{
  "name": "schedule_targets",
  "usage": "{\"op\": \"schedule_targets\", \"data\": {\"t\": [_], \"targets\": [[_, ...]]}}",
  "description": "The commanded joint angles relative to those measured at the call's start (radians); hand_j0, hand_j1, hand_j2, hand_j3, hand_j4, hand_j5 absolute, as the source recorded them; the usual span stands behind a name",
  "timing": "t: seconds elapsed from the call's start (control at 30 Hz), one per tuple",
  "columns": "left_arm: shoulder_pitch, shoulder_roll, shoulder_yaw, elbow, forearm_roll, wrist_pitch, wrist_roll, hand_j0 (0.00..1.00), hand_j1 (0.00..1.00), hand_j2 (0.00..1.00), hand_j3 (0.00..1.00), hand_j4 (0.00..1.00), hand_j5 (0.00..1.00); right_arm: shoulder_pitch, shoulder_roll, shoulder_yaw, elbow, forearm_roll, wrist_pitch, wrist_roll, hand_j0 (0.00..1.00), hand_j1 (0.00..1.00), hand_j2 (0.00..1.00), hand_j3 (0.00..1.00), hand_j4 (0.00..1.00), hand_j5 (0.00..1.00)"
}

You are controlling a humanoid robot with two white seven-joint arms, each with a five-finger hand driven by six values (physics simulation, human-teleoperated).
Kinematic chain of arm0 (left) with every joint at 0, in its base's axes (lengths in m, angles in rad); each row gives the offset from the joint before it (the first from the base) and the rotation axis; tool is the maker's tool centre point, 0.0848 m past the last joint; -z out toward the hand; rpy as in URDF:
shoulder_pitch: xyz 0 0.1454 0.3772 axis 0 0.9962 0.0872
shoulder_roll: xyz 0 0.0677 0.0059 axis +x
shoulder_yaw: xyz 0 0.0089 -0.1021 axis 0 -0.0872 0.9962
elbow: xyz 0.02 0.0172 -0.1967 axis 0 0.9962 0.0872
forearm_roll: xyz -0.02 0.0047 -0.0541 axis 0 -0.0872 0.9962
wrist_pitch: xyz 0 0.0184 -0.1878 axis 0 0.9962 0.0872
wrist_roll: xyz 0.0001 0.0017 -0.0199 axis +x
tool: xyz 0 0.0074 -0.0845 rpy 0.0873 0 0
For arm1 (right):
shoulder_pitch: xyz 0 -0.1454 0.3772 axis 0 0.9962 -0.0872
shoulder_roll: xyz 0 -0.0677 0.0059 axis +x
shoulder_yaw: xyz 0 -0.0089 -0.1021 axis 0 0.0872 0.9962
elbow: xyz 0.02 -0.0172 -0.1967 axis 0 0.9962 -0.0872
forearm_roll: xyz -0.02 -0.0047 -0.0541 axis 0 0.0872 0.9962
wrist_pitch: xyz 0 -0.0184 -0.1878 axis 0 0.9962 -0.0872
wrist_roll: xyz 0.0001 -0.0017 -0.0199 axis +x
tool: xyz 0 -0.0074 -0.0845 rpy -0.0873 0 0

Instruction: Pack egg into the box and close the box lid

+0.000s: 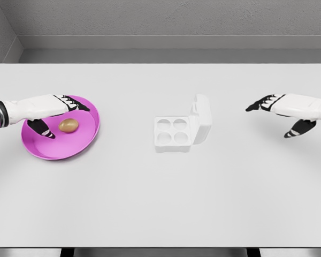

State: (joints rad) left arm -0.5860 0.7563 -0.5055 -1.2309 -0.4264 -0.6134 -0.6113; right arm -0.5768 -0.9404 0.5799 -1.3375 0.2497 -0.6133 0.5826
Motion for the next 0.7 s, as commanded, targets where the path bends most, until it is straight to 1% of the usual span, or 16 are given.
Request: {"op": "schedule_targets", "data": {"t": [0.0,0.2,0.27,0.4,0.67], "targets": [[0.000,0.000,0.001,0.001,0.006,0.003,0.000,1.00,1.00,1.00,1.00,1.00,1.00,0.000,0.000,0.009,-0.003,-0.006,0.002,0.002,1.00,1.00,1.00,1.00,1.00,1.00],[0.000,-0.008,-0.001,0.001,0.005,0.003,0.000,1.00,1.00,1.00,1.00,1.00,1.00,0.000,0.002,0.021,-0.026,-0.006,0.002,0.002,1.00,1.00,1.00,1.00,1.00,1.00],[0.002,-0.008,-0.001,0.001,0.005,0.003,0.000,1.00,1.00,1.00,1.00,1.00,1.00,0.006,-0.001,0.026,-0.063,-0.006,0.002,0.002,1.00,1.00,1.00,1.00,1.00,1.00],[0.002,-0.006,-0.001,0.001,-0.011,0.003,0.000,1.00,1.00,1.00,1.00,1.00,1.00,0.006,-0.001,0.026,-0.063,-0.006,0.002,0.002,1.00,1.00,1.00,1.00,1.00,1.00],[0.003,-0.005,-0.001,0.001,-0.009,0.003,0.000,1.00,1.00,1.00,1.00,1.00,1.00,0.005,-0.001,0.026,-0.055,-0.006,0.002,0.002,1.00,1.00,1.00,1.00,1.00,1.00]]}}
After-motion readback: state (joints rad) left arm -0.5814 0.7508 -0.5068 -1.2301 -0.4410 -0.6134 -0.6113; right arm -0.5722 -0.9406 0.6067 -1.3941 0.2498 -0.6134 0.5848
